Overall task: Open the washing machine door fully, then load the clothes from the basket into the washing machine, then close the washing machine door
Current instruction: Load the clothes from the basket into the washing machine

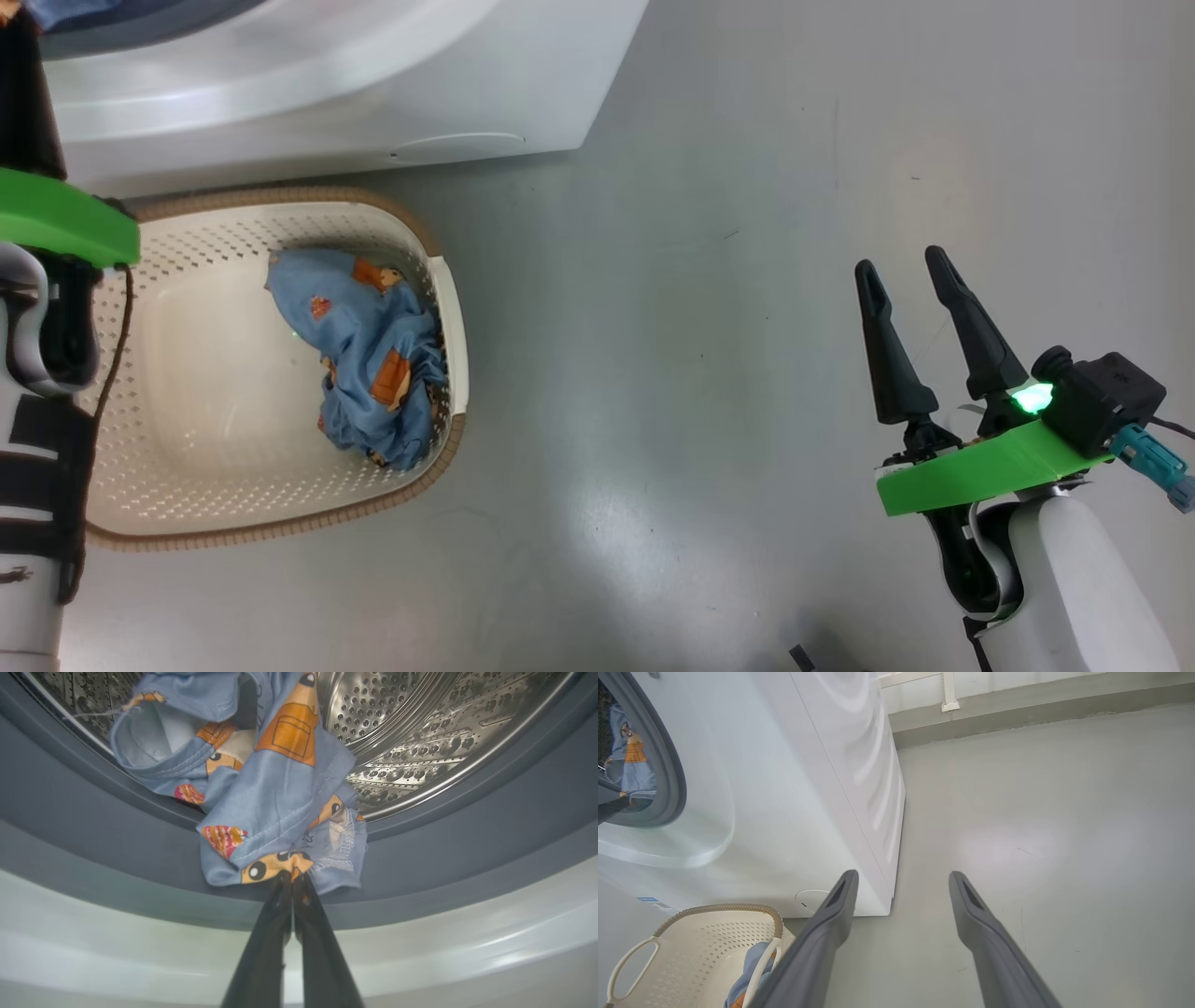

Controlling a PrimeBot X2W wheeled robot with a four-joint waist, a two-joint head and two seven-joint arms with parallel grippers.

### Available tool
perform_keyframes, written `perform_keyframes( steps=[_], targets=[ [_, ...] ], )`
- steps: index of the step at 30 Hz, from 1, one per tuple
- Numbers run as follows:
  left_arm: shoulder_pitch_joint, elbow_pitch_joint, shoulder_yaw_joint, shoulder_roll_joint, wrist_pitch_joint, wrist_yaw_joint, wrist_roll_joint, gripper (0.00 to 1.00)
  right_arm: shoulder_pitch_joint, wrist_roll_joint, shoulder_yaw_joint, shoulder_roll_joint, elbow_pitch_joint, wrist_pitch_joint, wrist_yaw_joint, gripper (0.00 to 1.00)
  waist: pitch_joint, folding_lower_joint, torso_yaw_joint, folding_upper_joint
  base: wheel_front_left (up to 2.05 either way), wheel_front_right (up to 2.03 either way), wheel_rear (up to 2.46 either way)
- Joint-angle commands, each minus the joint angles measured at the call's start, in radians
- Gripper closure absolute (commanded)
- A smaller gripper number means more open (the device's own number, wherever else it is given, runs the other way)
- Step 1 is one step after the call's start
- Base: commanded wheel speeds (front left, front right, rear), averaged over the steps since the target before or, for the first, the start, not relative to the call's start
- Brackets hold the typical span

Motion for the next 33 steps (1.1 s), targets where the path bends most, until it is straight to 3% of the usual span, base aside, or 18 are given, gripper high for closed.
perform_keyframes(
  steps=[1,8,20,25,27,33],
  targets=[
    [-0.001,-0.038,0.030,0.043,-0.005,-0.002,0.007,1.00,0.011,-0.001,0.020,0.003,-0.025,-0.005,0.003,0.00,-0.001,0.0000,0.000,0.0000,0.00,0.00,0.00],
    [-0.050,-0.016,0.027,0.062,-0.005,-0.002,0.008,1.00,0.011,0.001,0.031,0.008,-0.021,-0.005,0.003,0.00,-0.005,0.0000,-0.009,0.0000,0.00,0.00,0.00],
    [-0.292,0.214,-0.061,0.109,-0.005,-0.002,-0.035,1.00,0.010,0.008,0.052,0.013,-0.015,-0.005,0.003,0.00,-0.010,0.0000,-0.046,0.0000,0.00,0.00,0.00],
    [-0.387,0.247,-0.077,0.130,-0.005,-0.002,-0.025,0.98,0.009,0.011,0.058,0.016,-0.017,-0.005,0.003,0.00,-0.002,0.0000,-0.060,0.0000,0.00,0.00,0.00],
    [-0.404,0.265,-0.074,0.132,-0.005,-0.002,-0.016,0.00,0.008,0.011,0.059,0.017,-0.016,-0.005,0.003,0.00,0.000,0.0000,-0.063,0.0000,0.00,0.00,0.00],
    [-0.415,0.311,-0.095,0.124,-0.005,-0.002,-0.005,0.00,0.010,0.012,0.054,0.023,-0.017,-0.005,0.003,0.00,0.008,0.0000,-0.066,0.0000,0.00,0.00,0.00]
  ],
)
